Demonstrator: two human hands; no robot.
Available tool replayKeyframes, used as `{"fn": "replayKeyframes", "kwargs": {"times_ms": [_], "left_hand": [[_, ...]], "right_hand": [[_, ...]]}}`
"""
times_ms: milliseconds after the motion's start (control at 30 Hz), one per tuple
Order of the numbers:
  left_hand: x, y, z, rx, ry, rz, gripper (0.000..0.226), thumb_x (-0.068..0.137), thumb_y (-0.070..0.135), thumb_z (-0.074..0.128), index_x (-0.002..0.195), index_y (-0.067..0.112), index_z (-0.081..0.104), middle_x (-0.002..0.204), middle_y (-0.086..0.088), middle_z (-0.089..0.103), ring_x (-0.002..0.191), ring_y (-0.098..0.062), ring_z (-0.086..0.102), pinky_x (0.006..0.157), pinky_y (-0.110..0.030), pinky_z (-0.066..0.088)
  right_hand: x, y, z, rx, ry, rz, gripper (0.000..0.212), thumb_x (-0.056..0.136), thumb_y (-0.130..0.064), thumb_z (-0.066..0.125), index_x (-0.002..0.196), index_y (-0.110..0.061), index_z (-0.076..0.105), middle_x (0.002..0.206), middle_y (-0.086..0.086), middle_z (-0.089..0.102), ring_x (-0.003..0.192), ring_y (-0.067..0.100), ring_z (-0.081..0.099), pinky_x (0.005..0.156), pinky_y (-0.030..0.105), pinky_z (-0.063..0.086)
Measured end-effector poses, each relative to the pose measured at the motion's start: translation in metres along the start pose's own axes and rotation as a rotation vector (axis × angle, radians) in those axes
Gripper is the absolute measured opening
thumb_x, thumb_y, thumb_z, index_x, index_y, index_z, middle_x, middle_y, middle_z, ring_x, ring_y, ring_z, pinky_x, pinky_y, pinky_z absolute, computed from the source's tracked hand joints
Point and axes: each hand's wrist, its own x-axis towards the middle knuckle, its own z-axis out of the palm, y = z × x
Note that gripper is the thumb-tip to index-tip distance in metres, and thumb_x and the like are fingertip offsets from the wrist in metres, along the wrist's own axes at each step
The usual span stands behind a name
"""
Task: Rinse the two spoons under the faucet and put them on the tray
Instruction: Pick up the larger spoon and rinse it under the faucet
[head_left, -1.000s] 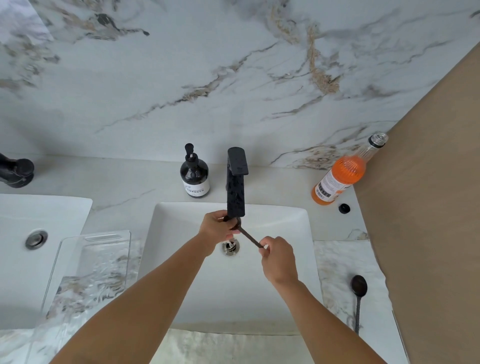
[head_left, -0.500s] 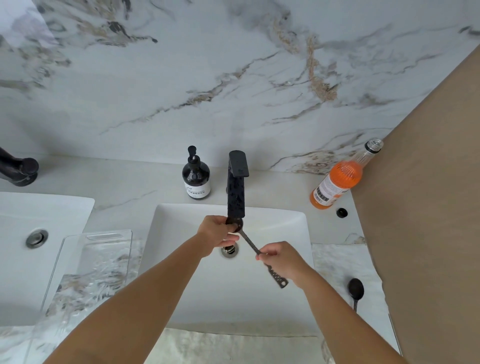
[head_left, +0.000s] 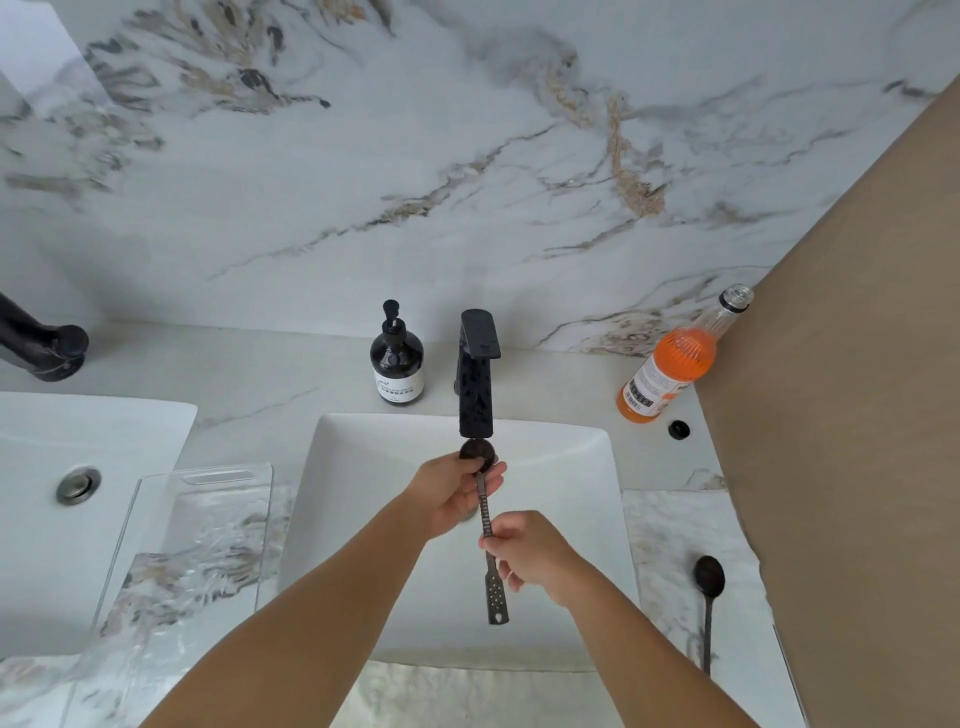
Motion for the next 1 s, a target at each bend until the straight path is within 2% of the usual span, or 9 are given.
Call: {"fn": "replayKeyframes", "kwargs": {"times_ms": [133, 267, 433, 600, 700, 800, 833, 933, 1000], "left_hand": [[-0.009, 0.000, -0.011, 0.091, -0.118, 0.005, 0.029, 0.093, -0.010, 0.054, 0.120, -0.004, 0.063, 0.115, -0.015, 0.072, 0.103, -0.025, 0.073, 0.095, -0.040, 0.056], [-0.021, 0.003, -0.026, 0.293, -0.162, 0.044, 0.032, 0.088, -0.016, 0.057, 0.114, -0.001, 0.068, 0.116, -0.011, 0.074, 0.104, -0.026, 0.074, 0.085, -0.038, 0.060], [-0.043, 0.009, -0.031, 0.489, -0.185, 0.254, 0.037, 0.082, -0.010, 0.068, 0.116, 0.006, 0.072, 0.107, -0.015, 0.076, 0.103, -0.030, 0.074, 0.103, -0.053, 0.051], [-0.064, 0.008, -0.027, 1.092, -0.162, 0.650, 0.038, 0.080, 0.001, 0.074, 0.110, 0.024, 0.076, 0.102, 0.007, 0.079, 0.097, -0.008, 0.075, 0.089, -0.026, 0.059], [-0.072, 0.013, -0.026, 1.128, -0.154, 0.661, 0.034, 0.084, 0.014, 0.075, 0.099, 0.044, 0.073, 0.097, 0.007, 0.079, 0.091, -0.004, 0.074, 0.080, -0.022, 0.058], [-0.074, 0.020, -0.033, 1.124, -0.107, 0.692, 0.029, 0.081, 0.014, 0.070, 0.091, 0.041, 0.073, 0.090, 0.005, 0.078, 0.063, 0.007, 0.065, 0.056, -0.010, 0.050], [-0.075, 0.021, -0.036, 1.101, -0.084, 0.688, 0.031, 0.081, 0.011, 0.069, 0.096, 0.038, 0.074, 0.090, 0.004, 0.079, 0.063, 0.006, 0.065, 0.058, -0.012, 0.054], [-0.076, 0.025, -0.046, 0.991, -0.028, 0.626, 0.035, 0.083, 0.004, 0.067, 0.108, 0.028, 0.075, 0.095, 0.000, 0.080, 0.091, -0.015, 0.076, 0.093, -0.038, 0.058], [-0.081, 0.027, -0.048, 0.881, -0.072, 0.606, 0.035, 0.082, 0.005, 0.067, 0.106, 0.028, 0.077, 0.096, -0.003, 0.081, 0.097, -0.023, 0.076, 0.094, -0.039, 0.058]], "right_hand": [[-0.001, 0.007, -0.002, 0.115, 0.020, 0.018, 0.012, 0.090, -0.010, 0.059, 0.086, -0.009, 0.070, 0.079, 0.013, 0.063, 0.057, 0.019, 0.055, 0.052, 0.027, 0.051], [0.000, 0.015, 0.003, 0.135, 0.023, -0.003, 0.010, 0.088, -0.011, 0.063, 0.085, -0.007, 0.072, 0.077, 0.014, 0.065, 0.061, 0.024, 0.059, 0.070, 0.039, 0.061], [-0.002, 0.007, 0.017, 0.229, 0.042, -0.041, 0.012, 0.088, -0.015, 0.067, 0.095, -0.007, 0.073, 0.087, 0.009, 0.071, 0.066, 0.020, 0.069, 0.076, 0.037, 0.063], [0.002, -0.020, 0.026, 0.425, 0.016, -0.078, 0.015, 0.089, -0.003, 0.063, 0.103, -0.001, 0.069, 0.094, 0.011, 0.070, 0.076, 0.023, 0.071, 0.068, 0.029, 0.060], [0.004, -0.031, 0.033, 0.422, 0.001, -0.137, 0.017, 0.088, 0.003, 0.058, 0.099, 0.000, 0.070, 0.090, 0.011, 0.070, 0.079, 0.022, 0.072, 0.076, 0.032, 0.061], [0.002, -0.035, 0.039, 0.400, 0.036, -0.184, 0.018, 0.090, -0.006, 0.063, 0.105, 0.001, 0.068, 0.093, 0.009, 0.071, 0.079, 0.021, 0.071, 0.074, 0.030, 0.060], [0.001, -0.035, 0.041, 0.372, 0.060, -0.195, 0.017, 0.089, -0.009, 0.066, 0.104, -0.002, 0.069, 0.092, 0.006, 0.071, 0.076, 0.019, 0.070, 0.071, 0.029, 0.058], [-0.003, -0.034, 0.042, 0.305, 0.096, -0.217, 0.008, 0.086, -0.011, 0.069, 0.094, -0.013, 0.071, 0.081, 0.000, 0.071, 0.070, 0.017, 0.064, 0.066, 0.029, 0.053], [-0.005, -0.036, 0.042, 0.300, 0.136, -0.239, 0.007, 0.085, -0.009, 0.069, 0.089, -0.012, 0.074, 0.072, -0.002, 0.069, 0.064, 0.017, 0.062, 0.062, 0.028, 0.051]]}}
